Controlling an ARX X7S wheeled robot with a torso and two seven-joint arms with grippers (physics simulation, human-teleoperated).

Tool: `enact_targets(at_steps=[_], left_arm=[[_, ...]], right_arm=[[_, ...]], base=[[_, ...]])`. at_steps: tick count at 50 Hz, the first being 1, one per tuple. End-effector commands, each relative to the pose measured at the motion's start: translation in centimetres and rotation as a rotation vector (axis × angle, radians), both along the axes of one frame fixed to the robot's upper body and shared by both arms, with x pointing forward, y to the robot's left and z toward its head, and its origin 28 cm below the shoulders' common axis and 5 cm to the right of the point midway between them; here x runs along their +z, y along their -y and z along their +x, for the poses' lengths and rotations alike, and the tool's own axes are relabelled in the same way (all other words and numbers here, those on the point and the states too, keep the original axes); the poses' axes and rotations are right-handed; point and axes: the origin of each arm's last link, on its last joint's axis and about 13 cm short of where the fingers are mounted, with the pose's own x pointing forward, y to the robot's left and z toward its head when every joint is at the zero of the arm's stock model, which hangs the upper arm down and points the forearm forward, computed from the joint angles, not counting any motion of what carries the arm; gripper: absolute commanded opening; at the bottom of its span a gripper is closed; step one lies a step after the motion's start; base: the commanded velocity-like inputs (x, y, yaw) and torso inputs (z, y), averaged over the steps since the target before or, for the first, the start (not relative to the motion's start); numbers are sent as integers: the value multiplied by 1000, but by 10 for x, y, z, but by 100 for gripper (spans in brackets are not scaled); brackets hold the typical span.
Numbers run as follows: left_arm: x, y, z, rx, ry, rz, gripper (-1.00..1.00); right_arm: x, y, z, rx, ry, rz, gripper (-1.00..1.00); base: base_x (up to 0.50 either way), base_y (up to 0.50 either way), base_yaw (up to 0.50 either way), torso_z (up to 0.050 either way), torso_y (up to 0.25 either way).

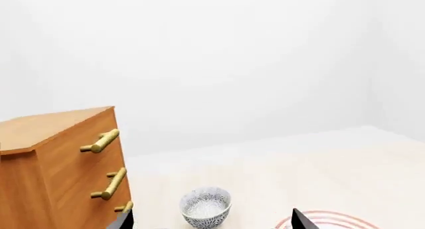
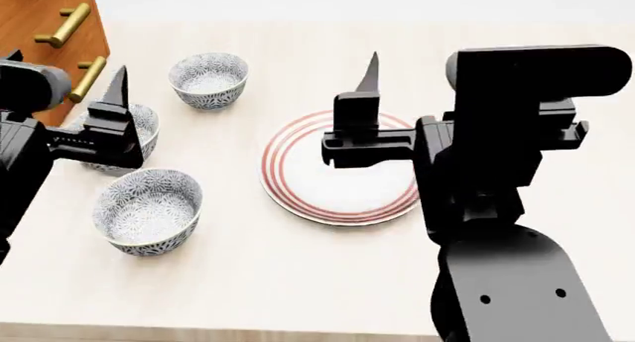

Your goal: Put the bowl at the front on the plate.

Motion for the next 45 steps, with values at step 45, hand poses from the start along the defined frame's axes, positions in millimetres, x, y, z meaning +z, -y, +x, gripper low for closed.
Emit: enact_targets(at_steps=[45], left_arm=[[105, 0, 21, -17, 143, 59, 100]], right_arm=[[91, 4, 26, 43, 190, -51, 100]], base=[[186, 0, 0, 0, 0]])
